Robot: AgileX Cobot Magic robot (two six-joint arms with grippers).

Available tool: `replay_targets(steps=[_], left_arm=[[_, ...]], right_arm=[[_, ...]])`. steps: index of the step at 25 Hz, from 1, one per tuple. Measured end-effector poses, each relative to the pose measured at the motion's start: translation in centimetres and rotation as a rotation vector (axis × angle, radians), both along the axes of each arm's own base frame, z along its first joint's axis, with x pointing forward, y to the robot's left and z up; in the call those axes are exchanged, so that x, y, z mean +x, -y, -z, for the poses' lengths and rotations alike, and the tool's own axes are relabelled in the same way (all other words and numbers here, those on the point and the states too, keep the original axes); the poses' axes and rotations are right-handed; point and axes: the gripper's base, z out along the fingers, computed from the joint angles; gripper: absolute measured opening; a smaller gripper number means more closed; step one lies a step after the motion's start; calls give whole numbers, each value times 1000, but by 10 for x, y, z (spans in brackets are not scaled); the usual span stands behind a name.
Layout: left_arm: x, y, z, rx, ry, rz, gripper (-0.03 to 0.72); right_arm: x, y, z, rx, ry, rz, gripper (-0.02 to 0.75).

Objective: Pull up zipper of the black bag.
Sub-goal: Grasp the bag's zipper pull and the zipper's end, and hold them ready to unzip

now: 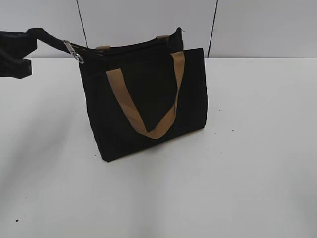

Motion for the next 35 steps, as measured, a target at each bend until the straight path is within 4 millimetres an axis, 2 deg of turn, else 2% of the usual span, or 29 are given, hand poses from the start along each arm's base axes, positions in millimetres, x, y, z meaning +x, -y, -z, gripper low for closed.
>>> replay_targets(steps=[12, 20, 35], left_arm=[[-3, 3, -9, -160, 7, 0, 33], [1, 26, -1, -219, 10, 97, 33], [4, 25, -5, -350, 22, 64, 33]], right_arm=[[0, 0, 0, 0, 0, 0, 436], [0, 0, 0, 0, 1, 0, 436], [0, -6, -1, 54, 7, -42, 436]])
